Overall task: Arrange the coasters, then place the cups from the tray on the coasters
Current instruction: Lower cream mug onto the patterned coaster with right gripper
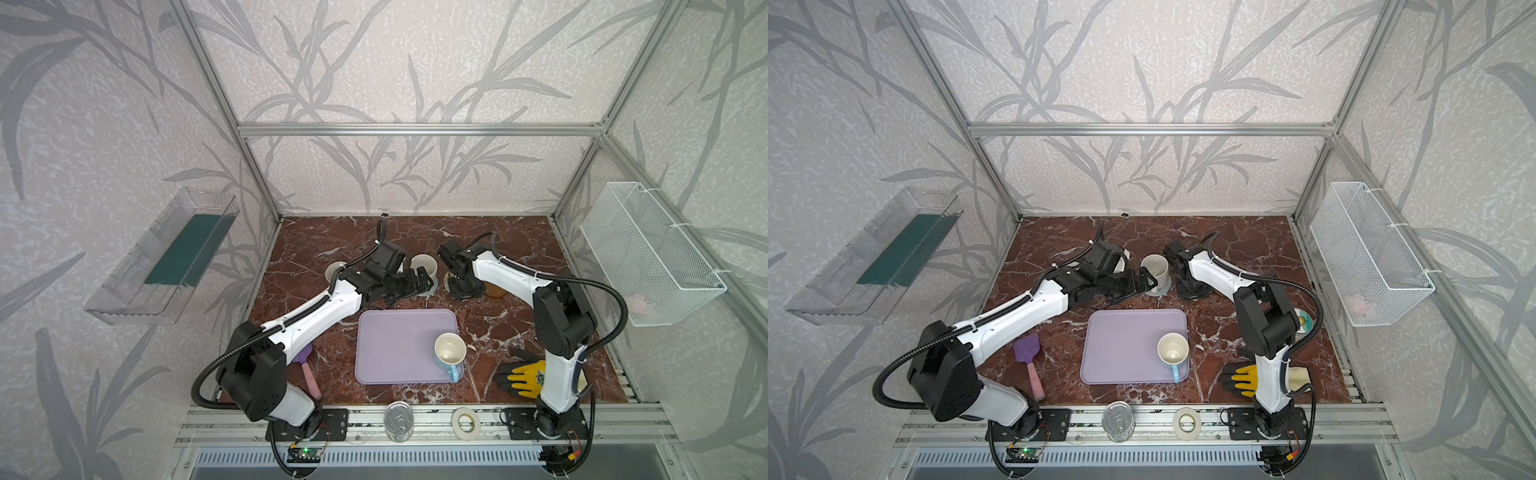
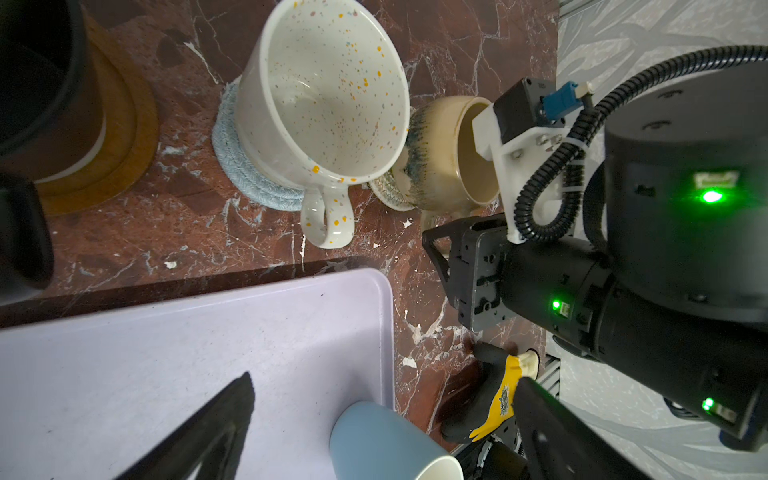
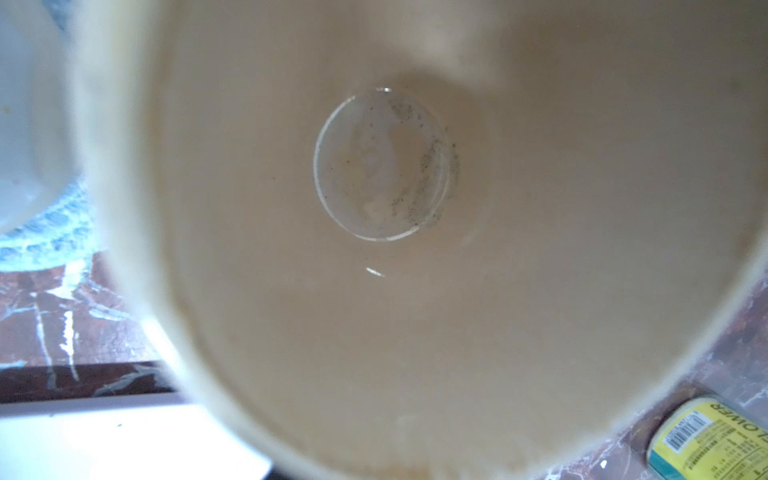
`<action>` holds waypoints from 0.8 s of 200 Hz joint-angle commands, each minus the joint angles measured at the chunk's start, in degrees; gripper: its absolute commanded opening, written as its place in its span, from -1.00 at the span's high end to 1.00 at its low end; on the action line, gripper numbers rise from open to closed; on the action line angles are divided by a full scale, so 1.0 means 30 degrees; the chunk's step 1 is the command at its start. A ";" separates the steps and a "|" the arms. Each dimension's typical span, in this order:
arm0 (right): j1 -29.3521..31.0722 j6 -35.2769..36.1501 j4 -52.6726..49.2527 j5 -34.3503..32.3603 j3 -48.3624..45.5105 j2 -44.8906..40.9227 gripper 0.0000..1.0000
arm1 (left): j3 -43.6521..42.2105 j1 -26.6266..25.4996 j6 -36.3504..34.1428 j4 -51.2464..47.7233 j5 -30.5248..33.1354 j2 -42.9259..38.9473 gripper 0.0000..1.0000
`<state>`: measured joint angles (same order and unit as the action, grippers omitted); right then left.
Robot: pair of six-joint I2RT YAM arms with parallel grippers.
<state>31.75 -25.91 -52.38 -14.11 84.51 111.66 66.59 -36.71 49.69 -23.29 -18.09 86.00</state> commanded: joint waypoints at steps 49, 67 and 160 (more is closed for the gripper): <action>-0.0045 0.0017 -0.0391 -0.0246 0.0508 -0.0216 0.19 | -0.0016 -0.0100 0.0055 0.0180 -0.0070 -0.0138 -0.99; -0.0049 0.0041 -0.0384 -0.0161 0.0540 -0.0301 0.17 | -0.0018 -0.0115 0.0076 0.0186 -0.0036 -0.0182 -0.99; -0.0007 0.0210 -0.0079 0.0293 0.0406 -0.0603 0.09 | -0.0663 -0.0100 0.0263 0.0380 0.0157 -0.0490 -0.99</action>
<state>31.75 -25.43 -52.31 -13.74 84.62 111.66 65.47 -36.73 49.76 -22.61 -18.11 85.91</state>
